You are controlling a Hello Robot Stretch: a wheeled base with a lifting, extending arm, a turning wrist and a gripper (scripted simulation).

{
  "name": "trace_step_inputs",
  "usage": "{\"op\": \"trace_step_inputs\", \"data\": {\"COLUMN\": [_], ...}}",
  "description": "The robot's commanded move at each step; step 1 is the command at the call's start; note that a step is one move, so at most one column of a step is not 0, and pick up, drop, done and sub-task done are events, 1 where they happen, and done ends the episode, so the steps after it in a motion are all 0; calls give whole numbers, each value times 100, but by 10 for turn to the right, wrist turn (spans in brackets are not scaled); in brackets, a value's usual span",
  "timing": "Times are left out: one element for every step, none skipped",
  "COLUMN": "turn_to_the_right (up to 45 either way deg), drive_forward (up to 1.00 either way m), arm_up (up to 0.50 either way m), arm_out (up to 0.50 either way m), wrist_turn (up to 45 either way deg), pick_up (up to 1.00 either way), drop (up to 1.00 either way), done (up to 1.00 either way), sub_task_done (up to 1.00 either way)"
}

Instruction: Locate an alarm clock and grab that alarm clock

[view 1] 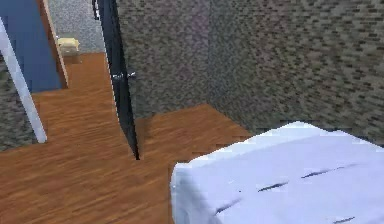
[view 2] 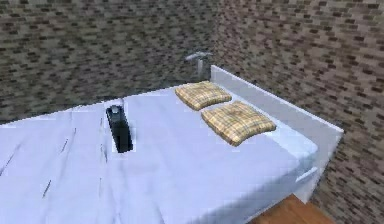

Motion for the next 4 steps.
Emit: {"op": "trace_step_inputs", "data": {"turn_to_the_right": [0,-120,450,450], "drive_forward": [15,0,0,0], "arm_up": [0,0,0,0], "arm_out": [0,0,0,0], "wrist_turn": [0,0,0,0], "pick_up": [0,0,0,0], "drop": [0,0,0,0], "done": [0,0,0,0], "sub_task_done": [0,0,0,0]}}
